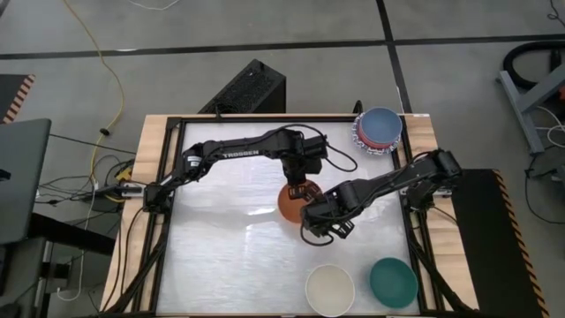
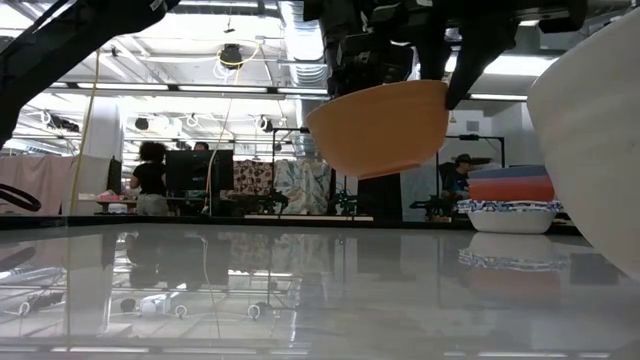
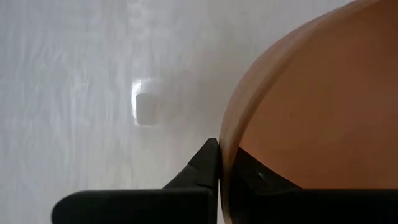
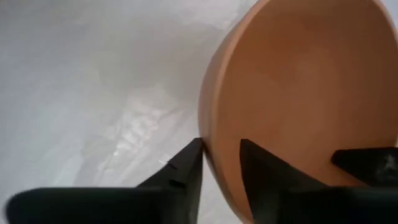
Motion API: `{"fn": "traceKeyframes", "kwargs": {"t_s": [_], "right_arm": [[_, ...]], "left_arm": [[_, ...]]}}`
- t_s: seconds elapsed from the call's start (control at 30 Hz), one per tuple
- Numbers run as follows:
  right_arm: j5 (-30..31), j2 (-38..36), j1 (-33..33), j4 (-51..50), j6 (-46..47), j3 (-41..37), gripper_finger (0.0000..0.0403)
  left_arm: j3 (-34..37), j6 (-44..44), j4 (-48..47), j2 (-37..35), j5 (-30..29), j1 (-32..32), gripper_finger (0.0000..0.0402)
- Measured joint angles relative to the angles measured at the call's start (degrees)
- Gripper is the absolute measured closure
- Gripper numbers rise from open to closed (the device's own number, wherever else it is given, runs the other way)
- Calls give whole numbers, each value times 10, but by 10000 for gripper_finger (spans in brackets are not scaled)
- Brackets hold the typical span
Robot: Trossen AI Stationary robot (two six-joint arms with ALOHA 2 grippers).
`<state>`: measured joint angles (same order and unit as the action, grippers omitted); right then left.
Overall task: Nest bowls inside each other
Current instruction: Stack the brown bowl on top of the blue bowl
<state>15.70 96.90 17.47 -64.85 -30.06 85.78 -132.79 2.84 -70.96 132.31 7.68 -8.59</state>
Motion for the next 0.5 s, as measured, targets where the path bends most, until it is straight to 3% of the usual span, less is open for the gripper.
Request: {"fn": "traceKeyframes", "kwargs": {"t_s": [0.37, 0.5], "right_arm": [[-17, 0, -6, -23, -5, 0, 382], [-21, 0, -6, -22, -4, 0, 389]], "left_arm": [[0, 35, 5, -2, -9, 14, 401], [0, 39, 9, -2, -10, 15, 401]]}}
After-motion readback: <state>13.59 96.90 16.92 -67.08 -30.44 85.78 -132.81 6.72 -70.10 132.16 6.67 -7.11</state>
